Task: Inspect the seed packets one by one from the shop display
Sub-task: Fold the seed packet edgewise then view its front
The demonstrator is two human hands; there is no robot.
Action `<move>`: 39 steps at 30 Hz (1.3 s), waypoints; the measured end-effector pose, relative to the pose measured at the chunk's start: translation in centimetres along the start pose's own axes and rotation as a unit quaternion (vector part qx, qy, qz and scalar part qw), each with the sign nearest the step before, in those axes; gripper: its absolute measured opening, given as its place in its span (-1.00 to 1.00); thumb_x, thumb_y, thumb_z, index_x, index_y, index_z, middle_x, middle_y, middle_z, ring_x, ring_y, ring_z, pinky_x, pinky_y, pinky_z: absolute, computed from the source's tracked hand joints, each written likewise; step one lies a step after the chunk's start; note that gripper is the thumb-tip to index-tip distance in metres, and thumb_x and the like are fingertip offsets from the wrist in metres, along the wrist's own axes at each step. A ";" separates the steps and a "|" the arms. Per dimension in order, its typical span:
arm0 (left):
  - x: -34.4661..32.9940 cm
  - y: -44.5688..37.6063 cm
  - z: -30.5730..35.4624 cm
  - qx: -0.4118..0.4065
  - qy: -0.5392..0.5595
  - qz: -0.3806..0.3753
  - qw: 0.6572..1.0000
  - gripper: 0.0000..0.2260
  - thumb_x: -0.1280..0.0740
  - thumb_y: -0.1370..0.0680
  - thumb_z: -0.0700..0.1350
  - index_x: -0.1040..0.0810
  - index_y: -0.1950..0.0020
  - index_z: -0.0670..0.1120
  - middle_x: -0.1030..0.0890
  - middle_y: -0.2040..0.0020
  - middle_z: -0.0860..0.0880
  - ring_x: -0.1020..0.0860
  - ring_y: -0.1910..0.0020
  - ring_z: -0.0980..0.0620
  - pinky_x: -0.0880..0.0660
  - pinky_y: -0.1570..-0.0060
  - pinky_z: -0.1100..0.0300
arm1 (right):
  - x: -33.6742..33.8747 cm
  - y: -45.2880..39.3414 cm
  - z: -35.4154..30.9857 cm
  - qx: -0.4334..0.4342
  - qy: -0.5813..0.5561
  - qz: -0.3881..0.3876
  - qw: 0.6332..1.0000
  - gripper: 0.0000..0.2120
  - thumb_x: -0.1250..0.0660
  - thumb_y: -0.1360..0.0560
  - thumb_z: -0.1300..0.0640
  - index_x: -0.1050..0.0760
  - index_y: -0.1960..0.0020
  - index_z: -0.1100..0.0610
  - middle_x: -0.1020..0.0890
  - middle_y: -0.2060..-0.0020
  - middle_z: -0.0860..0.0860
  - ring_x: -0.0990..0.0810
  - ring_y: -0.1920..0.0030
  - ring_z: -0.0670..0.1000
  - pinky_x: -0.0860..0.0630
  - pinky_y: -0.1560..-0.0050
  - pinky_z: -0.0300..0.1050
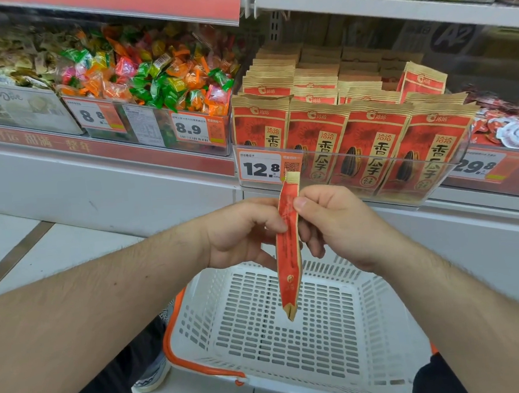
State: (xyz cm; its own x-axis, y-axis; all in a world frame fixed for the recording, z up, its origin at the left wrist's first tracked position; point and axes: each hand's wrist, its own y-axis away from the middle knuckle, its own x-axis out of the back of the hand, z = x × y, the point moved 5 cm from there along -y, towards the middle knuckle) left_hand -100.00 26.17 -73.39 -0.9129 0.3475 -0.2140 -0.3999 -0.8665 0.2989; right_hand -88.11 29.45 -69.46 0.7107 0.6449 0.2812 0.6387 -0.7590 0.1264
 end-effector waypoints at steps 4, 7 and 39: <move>0.9 0.1 0.0 0.014 0.039 0.092 0.995 -0.65 -0.28 -0.30 -0.14 -0.55 -0.05 -0.20 -0.61 0.06 -0.18 -0.59 0.07 -0.11 -0.60 0.12 -0.07 | 0.3 0.6 -0.7 -0.012 0.116 -0.042 0.992 -0.68 -0.31 -0.58 0.07 -0.47 0.30 0.20 -0.51 0.48 0.05 -0.46 0.53 -0.02 -0.39 0.47 -0.17; 1.4 0.3 0.2 0.020 0.063 0.130 0.989 -0.56 -0.29 -0.30 -0.11 -0.51 -0.15 -0.19 -0.56 0.03 -0.19 -0.57 0.04 -0.13 -0.63 0.18 -0.04 | -0.1 1.3 -0.5 -0.056 0.206 -0.129 0.968 -0.71 -0.44 -0.49 0.09 -0.54 0.31 0.25 -0.56 0.47 0.06 -0.52 0.49 -0.04 -0.47 0.44 -0.19; 1.7 1.0 3.0 -0.111 0.028 0.204 0.972 -0.80 -0.27 -0.62 -0.23 -0.62 -0.18 -0.09 -0.70 -0.07 -0.11 -0.66 0.03 -0.04 -0.58 -0.03 0.00 | 1.5 -0.6 1.8 -0.052 -0.004 0.014 0.999 -0.88 -0.44 -0.50 0.18 -0.56 -0.01 0.03 -0.65 0.39 -0.09 -0.50 0.44 -0.10 -0.44 0.41 -0.19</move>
State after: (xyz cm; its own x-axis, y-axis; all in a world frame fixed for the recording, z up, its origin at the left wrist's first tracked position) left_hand -102.21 27.00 -70.69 -0.9835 -0.0570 -0.1716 0.0286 -0.9861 0.1635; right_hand -86.86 31.03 -70.81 0.7308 0.6231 0.2788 0.5845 -0.7821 0.2160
